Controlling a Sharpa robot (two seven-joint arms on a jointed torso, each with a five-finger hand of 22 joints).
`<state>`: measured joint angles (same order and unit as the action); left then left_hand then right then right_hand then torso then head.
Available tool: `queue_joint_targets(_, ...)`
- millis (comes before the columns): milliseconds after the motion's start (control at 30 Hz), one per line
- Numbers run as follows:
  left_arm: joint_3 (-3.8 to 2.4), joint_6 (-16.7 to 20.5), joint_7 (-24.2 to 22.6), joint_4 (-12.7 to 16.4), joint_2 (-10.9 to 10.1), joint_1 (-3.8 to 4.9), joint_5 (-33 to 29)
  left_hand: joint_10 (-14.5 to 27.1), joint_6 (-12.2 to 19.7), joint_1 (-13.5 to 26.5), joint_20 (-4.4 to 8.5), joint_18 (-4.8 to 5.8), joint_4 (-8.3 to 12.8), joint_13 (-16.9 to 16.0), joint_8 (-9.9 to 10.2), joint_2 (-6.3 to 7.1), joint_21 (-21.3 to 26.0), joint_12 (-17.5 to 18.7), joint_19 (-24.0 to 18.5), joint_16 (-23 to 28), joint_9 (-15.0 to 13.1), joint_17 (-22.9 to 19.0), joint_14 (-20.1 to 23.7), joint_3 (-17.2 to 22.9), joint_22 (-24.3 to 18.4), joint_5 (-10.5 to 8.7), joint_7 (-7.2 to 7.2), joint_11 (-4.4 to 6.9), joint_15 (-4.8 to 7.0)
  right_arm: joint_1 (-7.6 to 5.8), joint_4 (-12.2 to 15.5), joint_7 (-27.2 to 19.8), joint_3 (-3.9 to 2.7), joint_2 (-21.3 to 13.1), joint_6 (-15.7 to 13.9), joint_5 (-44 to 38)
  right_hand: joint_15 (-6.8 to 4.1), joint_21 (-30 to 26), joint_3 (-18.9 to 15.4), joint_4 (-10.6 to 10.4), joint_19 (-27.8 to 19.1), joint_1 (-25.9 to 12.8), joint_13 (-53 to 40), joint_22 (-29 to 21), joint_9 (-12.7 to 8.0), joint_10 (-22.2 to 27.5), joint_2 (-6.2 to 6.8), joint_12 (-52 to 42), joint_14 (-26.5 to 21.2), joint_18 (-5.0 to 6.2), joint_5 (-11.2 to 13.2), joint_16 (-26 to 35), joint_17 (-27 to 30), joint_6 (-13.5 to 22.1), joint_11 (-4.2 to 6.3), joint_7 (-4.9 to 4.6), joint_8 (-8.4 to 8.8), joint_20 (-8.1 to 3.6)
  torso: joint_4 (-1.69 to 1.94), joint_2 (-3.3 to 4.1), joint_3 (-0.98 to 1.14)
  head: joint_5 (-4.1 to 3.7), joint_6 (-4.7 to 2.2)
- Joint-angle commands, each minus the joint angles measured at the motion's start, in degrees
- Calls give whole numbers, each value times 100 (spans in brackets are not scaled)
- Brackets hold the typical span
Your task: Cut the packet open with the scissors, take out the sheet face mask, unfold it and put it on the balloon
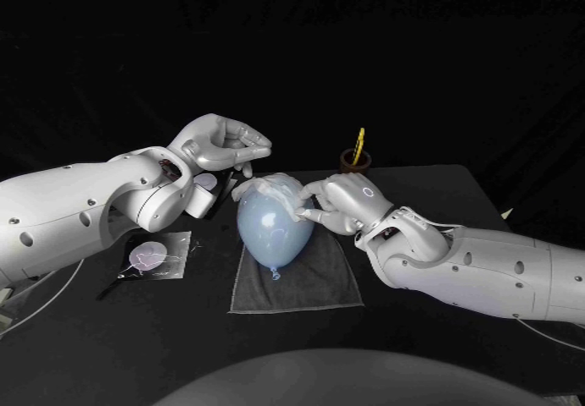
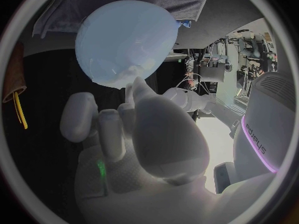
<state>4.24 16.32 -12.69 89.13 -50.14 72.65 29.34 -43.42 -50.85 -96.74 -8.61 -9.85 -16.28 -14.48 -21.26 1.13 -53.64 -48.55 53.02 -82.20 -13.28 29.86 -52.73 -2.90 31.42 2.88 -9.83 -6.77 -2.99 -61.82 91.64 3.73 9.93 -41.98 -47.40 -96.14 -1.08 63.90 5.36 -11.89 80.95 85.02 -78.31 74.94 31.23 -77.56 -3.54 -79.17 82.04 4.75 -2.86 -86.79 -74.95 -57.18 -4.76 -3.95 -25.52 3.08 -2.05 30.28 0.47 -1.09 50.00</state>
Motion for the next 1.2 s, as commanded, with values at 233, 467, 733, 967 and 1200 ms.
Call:
queue_joint_targets(233, -6, -78, -104, 30, -26, -3, -51, 61, 41, -49, -2, -62, -7, 7, 28, 8, -19, 28, -36, 33, 7, -4, -3, 50, 7, -7, -20, -8, -39, -296, 379, -927, -20, -386, 488, 1140, -132, 302, 361, 246, 139, 508, -288, 889, 113, -679, -329, -160, 574, -33, 6, -112, -1070, 755, 335, -219, 311, 10, -1, -11, -19, 26, -60)
queue_joint_targets(467, -5, -99, -144, -16, -48, -3, -144, 65, 45, -51, -3, -62, -7, 8, 32, 10, -20, 29, -36, 31, 8, 11, -12, 52, 8, -7, -22, -10, -40, -879, 1034, -1372, -26, -1267, 2626, 2453, 96, 1386, 1993, 682, 539, 61, -1062, 1166, -675, -1190, 611, -972, 796, -223, -959, -321, -1505, 818, 101, -471, 1466, 241, -7, -49, -36, 49, -191)
queue_joint_targets(733, 0, -203, -236, -192, -23, -6, -392, 68, 52, -54, -5, -63, -9, 9, 39, 6, -25, 31, -35, 24, 10, 56, -43, 60, 10, -6, -25, -12, -42, -1725, 1683, -589, -22, -2330, 4941, 4821, -182, 128, 1789, 520, 102, -845, -315, 779, -131, -710, 956, -87, 690, 18, -733, -189, -1278, -53, 431, -69, 582, 46, -15, -117, -55, 103, -325)
queue_joint_targets(967, 6, -332, -370, -356, -82, -8, -733, 63, 63, -64, -7, -65, -10, 10, 50, 0, -34, 28, -30, 17, 13, 89, -70, 77, 15, -6, -30, -14, -43, -2528, 2089, -63, 18, -3130, 6296, 6163, -585, 602, 1717, -73, 365, -1541, -993, 901, 3188, -1153, 811, -884, 796, -87, -1232, -321, -1505, -54, 913, 485, -3121, -337, -47, -166, -87, 236, -460)
queue_joint_targets(1200, 8, -369, -491, -348, -200, -8, -1189, 52, 74, -32, -11, -65, -27, 11, 61, 2, -43, 23, -25, 5, 16, 150, -117, 77, 20, -7, -38, -20, -47, -2752, 2058, 397, 98, -3077, 6290, 6422, -800, 1765, 2076, -198, 729, -1633, -1169, 1268, 4235, -1244, 310, -1083, 796, -307, -1499, -321, -1505, -1221, 1137, 717, -4241, -562, -28, -154, -87, 366, -523)
